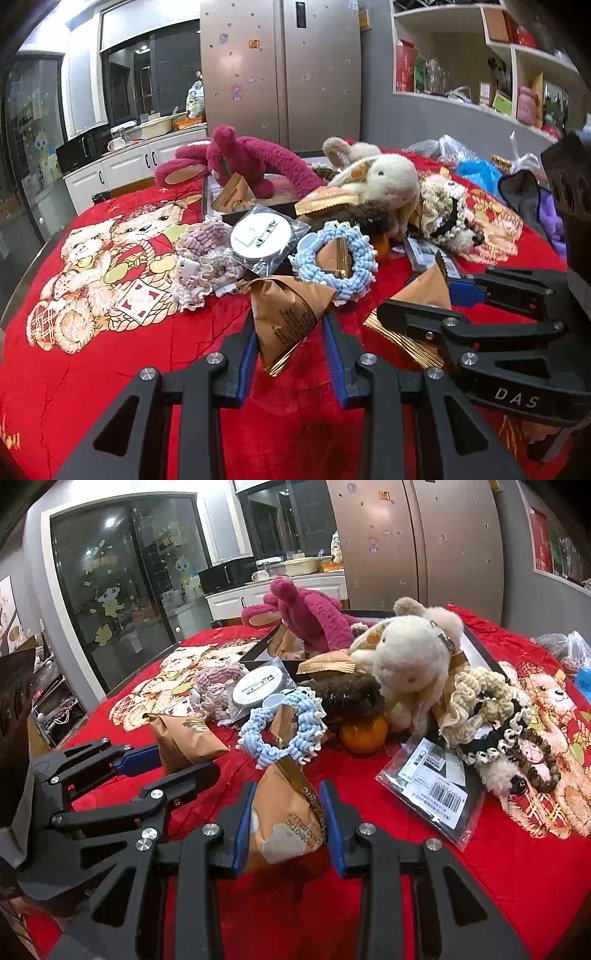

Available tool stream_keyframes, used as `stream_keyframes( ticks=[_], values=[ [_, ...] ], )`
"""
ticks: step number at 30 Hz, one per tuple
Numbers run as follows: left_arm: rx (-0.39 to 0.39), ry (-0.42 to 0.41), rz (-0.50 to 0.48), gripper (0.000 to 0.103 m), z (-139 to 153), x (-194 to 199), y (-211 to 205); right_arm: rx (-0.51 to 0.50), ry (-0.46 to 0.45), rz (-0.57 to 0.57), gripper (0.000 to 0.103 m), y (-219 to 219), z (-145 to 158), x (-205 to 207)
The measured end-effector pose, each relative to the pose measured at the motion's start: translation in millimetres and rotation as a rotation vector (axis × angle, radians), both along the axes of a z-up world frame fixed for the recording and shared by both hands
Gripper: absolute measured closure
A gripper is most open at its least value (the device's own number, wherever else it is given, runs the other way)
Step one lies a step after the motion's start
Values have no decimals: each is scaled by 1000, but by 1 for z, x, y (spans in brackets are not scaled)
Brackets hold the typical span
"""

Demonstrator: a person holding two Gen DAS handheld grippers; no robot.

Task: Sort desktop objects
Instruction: 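Lift both held candies up from the pile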

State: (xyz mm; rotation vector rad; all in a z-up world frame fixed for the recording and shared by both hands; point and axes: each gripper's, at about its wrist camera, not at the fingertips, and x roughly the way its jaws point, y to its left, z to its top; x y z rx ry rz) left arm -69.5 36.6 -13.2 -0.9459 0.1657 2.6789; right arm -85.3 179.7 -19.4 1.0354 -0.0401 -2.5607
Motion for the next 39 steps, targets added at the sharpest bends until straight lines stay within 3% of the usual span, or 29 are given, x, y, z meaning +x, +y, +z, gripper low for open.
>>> stream_keyframes(
  ticks=[13, 17, 20, 22, 25, 31, 35, 39],
  values=[
    [44, 55, 16, 69, 8, 8, -7, 25, 75, -57, 68, 4, 10, 13],
    [74, 94, 43, 69, 12, 14, -14, -68, 112, -91, 68, 20, 16, 16],
    [98, 114, 61, 69, 15, 16, -18, -135, 178, -134, 68, 30, 23, 25],
    [156, 143, 63, 69, 19, 22, -24, -197, 266, -165, 68, 37, 30, 35],
    [180, 188, 67, 69, 23, 29, -26, -142, 381, -203, 68, 34, 41, 50],
    [168, 234, 84, 70, 28, 37, -26, -90, 365, -288, 68, 35, 40, 50],
    [158, 251, 116, 69, 29, 40, -27, -118, 313, -249, 68, 39, 36, 43],
    [174, 250, 104, 69, 28, 39, -30, -99, 349, -215, 68, 31, 38, 50]
  ],
)
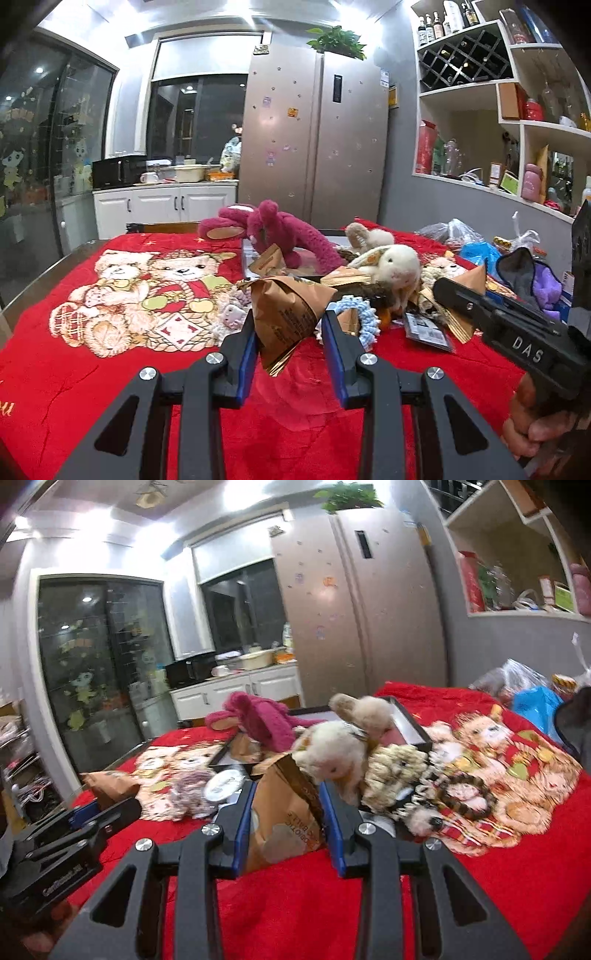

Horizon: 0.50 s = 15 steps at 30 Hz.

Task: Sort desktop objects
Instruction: 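Lift both held candies up from the pile, then carry both candies over the black-framed box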

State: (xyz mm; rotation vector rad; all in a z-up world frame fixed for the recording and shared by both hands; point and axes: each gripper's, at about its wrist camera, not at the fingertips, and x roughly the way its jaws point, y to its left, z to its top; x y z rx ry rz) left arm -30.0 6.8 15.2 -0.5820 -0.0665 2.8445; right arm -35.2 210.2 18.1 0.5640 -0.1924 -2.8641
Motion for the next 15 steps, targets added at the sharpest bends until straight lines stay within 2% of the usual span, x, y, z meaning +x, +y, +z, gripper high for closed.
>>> stream_keyframes(
  ticks=[6, 15],
  values=[
    [-11, -14, -75, 69, -1, -1, 8, 50, 32, 5, 68, -11, 3, 6],
    [-36, 14, -115, 69, 1, 4, 16, 2, -3, 6, 68, -2, 2, -2]
  ],
)
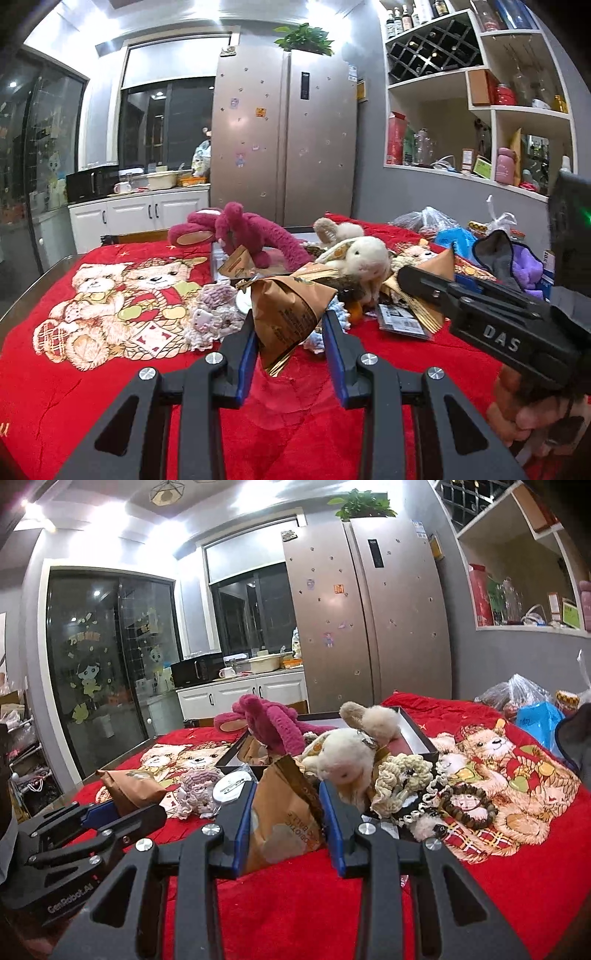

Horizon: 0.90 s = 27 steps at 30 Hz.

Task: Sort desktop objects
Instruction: 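Carry both candies over the black-framed box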

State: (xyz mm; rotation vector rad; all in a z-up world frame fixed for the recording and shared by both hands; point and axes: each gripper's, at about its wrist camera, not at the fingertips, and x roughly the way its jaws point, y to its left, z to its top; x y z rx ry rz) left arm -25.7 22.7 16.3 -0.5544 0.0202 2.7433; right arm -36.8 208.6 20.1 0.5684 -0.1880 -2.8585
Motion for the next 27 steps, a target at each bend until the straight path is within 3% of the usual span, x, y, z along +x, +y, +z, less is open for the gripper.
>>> stream_keyframes(
  ticks=[7, 16, 23, 27],
  values=[
    [7, 17, -15, 69, 11, -8, 4, -16, 10, -26, 68, 9, 17, -14],
    [43, 55, 11, 69, 66, -55, 16, 8, 53, -65, 68, 12, 74, -58],
    [155, -52, 62, 69, 78, -124, 13, -53, 11, -62, 68, 19, 100, -122],
    [111, -100, 101, 69, 72, -155, 17, -83, -61, -61, 67, 24, 93, -159]
  ],
)
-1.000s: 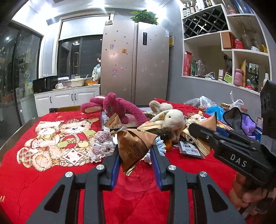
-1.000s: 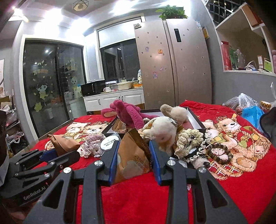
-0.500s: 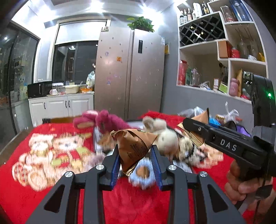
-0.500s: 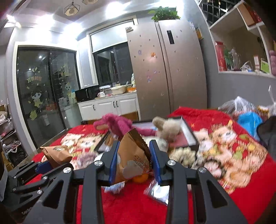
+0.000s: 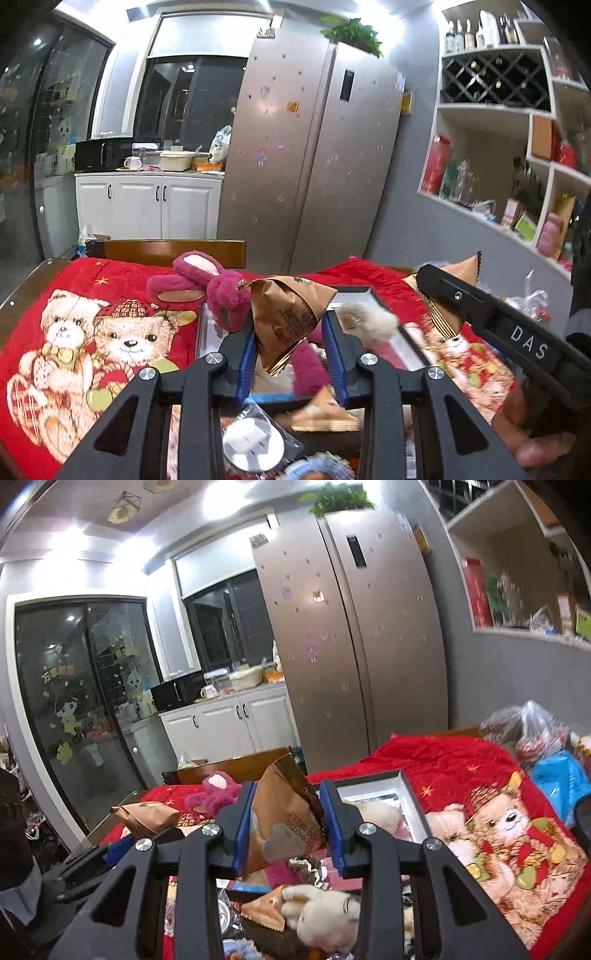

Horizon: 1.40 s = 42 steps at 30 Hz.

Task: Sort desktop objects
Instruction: 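Carry both candies over the black-framed box, then open both grippers to drop the candies into the box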

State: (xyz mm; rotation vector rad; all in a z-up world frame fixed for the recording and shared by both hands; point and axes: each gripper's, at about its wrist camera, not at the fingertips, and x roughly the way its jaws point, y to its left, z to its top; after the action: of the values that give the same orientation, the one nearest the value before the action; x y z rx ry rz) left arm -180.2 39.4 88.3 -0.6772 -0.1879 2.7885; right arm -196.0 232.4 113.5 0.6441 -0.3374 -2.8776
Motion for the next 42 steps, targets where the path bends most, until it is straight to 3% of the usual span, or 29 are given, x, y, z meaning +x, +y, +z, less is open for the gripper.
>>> stream_keyframes(
  ticks=[5, 8, 11, 19, 38, 39, 41, 42],
  values=[
    [-86, -23, 23, 69, -7, -26, 7, 45, -90, 34, 67, -3, -15, -50],
    [-76, -9, 12, 69, -19, -35, 5, 77, -104, 25, 67, -8, -23, -70],
    [-171, -4, 8, 69, -34, -43, 15, 151, -99, 16, 67, -17, -33, -80],
    [-156, -68, -8, 69, -54, -59, 11, 194, -154, -9, 67, -21, -63, -91],
    [-125, -97, -11, 69, -56, -65, 3, 202, -158, 10, 65, -22, -64, -87],
    [-121, -97, -11, 68, -56, -65, 3, 203, -157, 12, 65, -23, -64, -86],
    [-108, -111, -3, 55, -57, -68, 1, 193, -154, 22, 64, -22, -63, -87],
    [-107, -118, 2, 40, -57, -68, 0, 174, -150, 34, 61, -21, -63, -87]
  ],
)
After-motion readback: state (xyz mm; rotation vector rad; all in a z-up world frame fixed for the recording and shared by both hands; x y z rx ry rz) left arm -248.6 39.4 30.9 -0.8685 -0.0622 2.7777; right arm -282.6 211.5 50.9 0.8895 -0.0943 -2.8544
